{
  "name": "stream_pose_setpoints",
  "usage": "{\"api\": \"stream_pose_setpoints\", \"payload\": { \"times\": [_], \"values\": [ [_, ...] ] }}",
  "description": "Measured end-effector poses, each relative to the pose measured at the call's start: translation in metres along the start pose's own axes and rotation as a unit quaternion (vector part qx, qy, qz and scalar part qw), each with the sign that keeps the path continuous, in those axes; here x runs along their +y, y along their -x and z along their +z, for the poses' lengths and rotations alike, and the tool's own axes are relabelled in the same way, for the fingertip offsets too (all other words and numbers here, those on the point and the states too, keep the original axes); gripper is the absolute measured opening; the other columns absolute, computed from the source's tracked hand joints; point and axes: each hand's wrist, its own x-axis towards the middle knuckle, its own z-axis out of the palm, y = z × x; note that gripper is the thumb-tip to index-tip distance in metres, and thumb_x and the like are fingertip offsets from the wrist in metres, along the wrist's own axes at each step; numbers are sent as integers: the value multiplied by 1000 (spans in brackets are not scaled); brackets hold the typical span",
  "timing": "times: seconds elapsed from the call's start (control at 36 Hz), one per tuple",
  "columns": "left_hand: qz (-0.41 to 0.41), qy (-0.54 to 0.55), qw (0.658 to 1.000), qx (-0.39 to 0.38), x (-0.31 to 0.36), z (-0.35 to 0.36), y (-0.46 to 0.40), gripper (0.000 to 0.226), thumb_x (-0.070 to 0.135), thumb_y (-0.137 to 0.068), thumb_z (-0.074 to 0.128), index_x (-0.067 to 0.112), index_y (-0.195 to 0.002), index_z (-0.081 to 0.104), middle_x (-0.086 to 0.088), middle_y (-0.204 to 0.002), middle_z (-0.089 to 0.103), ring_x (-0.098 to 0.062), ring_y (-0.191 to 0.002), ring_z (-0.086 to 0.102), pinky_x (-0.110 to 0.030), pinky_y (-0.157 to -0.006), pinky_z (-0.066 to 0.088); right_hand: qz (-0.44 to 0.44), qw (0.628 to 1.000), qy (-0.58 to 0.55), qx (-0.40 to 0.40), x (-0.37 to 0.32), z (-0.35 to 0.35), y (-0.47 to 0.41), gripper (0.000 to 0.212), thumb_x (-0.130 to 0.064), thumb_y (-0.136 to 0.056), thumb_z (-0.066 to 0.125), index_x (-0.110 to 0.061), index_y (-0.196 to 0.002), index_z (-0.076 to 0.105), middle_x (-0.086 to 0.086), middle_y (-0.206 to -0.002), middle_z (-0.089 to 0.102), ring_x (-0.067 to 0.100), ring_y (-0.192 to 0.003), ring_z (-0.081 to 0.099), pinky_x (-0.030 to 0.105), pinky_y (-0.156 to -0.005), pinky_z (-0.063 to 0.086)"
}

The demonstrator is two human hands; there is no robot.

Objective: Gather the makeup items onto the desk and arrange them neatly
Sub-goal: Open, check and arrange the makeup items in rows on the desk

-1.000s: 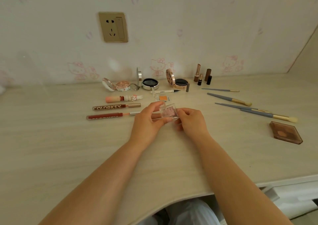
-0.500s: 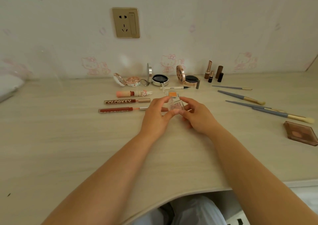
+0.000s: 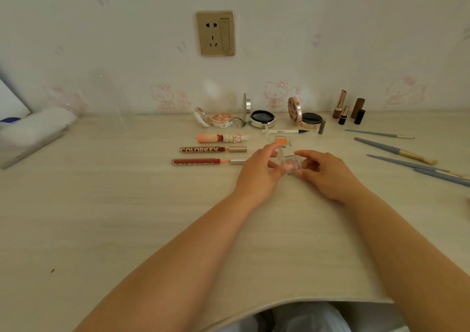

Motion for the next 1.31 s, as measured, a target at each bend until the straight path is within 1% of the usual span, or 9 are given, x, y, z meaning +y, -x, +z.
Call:
{"api": "stream_pose_setpoints", "payload": {
  "times": [0.14, 0.31, 0.42, 0.53, 0.78, 0.89, 1.06, 1.22, 1.31],
  "values": [
    [-14, -21, 999, -26, 5, 6, -8, 53, 30, -89, 60, 26, -138, 40, -1, -130, 54, -6, -92, 56, -19, -84, 38, 17, 996, 88, -11, 14, -12, -3, 48, -38, -86, 61, -28, -132, 51, -1, -94, 53, 20, -98, 46, 31, -87, 39],
    [-40, -35, 998, -32, 10, 18, -25, 50, 31, -91, 58, 24, -137, 41, -3, -132, 55, -14, -106, 58, -20, -86, 37, 43, 991, 128, -12, 29, -22, -9, 46, -44, -89, 54, -33, -133, 48, 3, -99, 53, 21, -100, 42, 33, -90, 38],
    [-48, -45, 998, -24, 12, 27, -35, 51, 31, -91, 57, 21, -138, 40, -4, -132, 55, -16, -109, 58, -19, -88, 35, 64, 986, 152, -11, 32, -24, -15, 46, -48, -90, 49, -35, -135, 45, 1, -99, 48, 23, -103, 40, 35, -93, 36],
    [-42, -64, 997, -7, 11, 33, -44, 52, 31, -91, 57, 20, -139, 40, -4, -131, 56, -17, -110, 58, -19, -87, 35, 84, 979, 186, -6, 35, -23, -22, 47, -52, -91, 44, -38, -136, 42, 6, -120, 49, 28, -116, 37, 39, -99, 34],
    [-28, -97, 994, 36, 6, 45, -58, 58, 26, -87, 64, 18, -138, 40, -4, -114, 65, -20, -106, 60, -32, -92, 46, 102, 973, 203, -26, 40, -26, -40, 49, -52, -93, 39, -39, -140, 35, 9, -128, 47, 30, -123, 37, 42, -102, 31],
    [-30, -103, 993, 58, 5, 47, -63, 59, 25, -86, 65, 17, -139, 40, -2, -106, 68, -19, -104, 60, -30, -89, 44, 106, 972, 207, -26, 40, -26, -44, 49, -52, -93, 38, -39, -140, 34, 8, -131, 46, 30, -125, 36, 43, -103, 31],
    [-35, -122, 990, 64, 5, 49, -67, 56, 26, -89, 61, 20, -139, 39, 2, -106, 68, -17, -105, 58, -23, -80, 39, 105, 970, 219, -18, 40, -24, -46, 49, -52, -94, 37, -39, -140, 34, 8, -134, 45, 30, -126, 36, 41, -101, 31],
    [-41, -128, 989, 63, 5, 50, -67, 58, 28, -89, 60, 20, -141, 36, 2, -107, 68, -17, -106, 57, -23, -78, 36, 104, 968, 230, -8, 41, -23, -46, 48, -51, -94, 36, -39, -141, 32, 8, -134, 45, 29, -124, 38, 41, -99, 33],
    [-37, -126, 989, 71, 8, 49, -64, 64, 29, -88, 61, 18, -144, 30, 2, -105, 69, -18, -107, 58, -26, -82, 40, 100, 971, 219, 3, 40, -23, -43, 52, -51, -94, 38, -36, -143, 30, 8, -132, 47, 29, -124, 39, 41, -100, 33]
  ]
}}
